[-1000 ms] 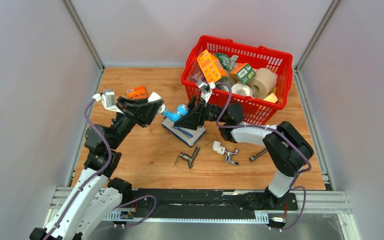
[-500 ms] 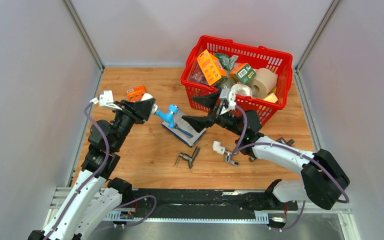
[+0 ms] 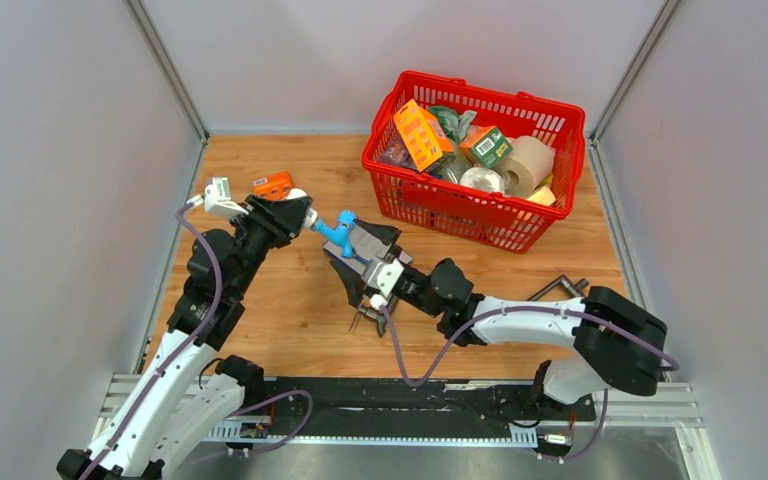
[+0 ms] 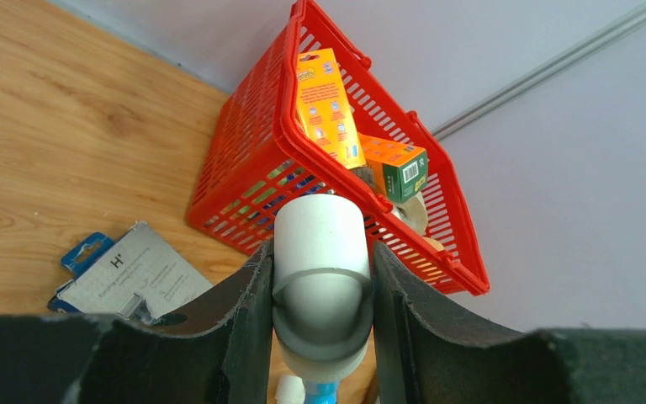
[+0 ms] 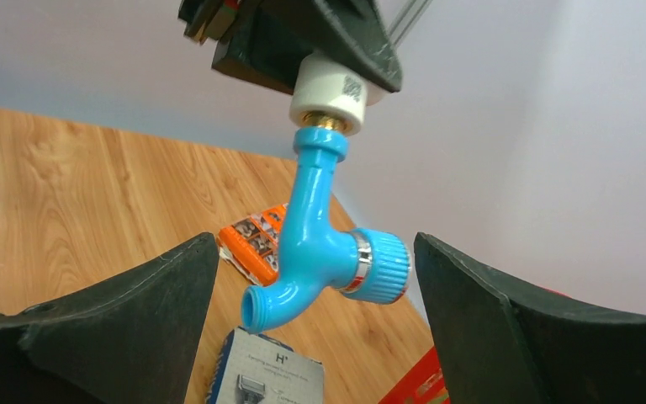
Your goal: Install the water faucets
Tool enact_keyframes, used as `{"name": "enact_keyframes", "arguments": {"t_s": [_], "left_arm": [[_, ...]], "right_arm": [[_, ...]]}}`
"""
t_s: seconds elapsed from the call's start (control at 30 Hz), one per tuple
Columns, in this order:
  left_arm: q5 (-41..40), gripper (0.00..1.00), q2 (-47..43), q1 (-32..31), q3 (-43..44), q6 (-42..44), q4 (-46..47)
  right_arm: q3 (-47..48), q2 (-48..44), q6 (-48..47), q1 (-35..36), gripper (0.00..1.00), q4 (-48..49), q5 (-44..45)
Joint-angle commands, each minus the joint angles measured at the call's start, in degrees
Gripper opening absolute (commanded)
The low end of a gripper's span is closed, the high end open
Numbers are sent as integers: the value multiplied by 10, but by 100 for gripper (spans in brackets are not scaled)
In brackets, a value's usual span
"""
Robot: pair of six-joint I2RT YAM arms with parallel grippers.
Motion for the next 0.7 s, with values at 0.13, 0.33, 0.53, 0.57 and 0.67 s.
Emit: {"name": "enact_keyframes", "arguments": {"t_s": [0.13,0.33,0.53,0.57,0.67], "left_arm": [[26,0,-9,-1,21,-35,51],[70,0,-12,-1,9,-52,91],[111,0,-15,0,7,-35,121],[114,0,-15,-1,6,-28,123],[121,0,-22,-1,-2,-10,138]], "right_arm": [[61,71,-78,23,91,7,87],[73,117,-76,22,84,41,134],[58,86,-5,7,68,21,22],[54,75,27,0,63,20,-17],[47,43,147,-35,42,13,-152]]}}
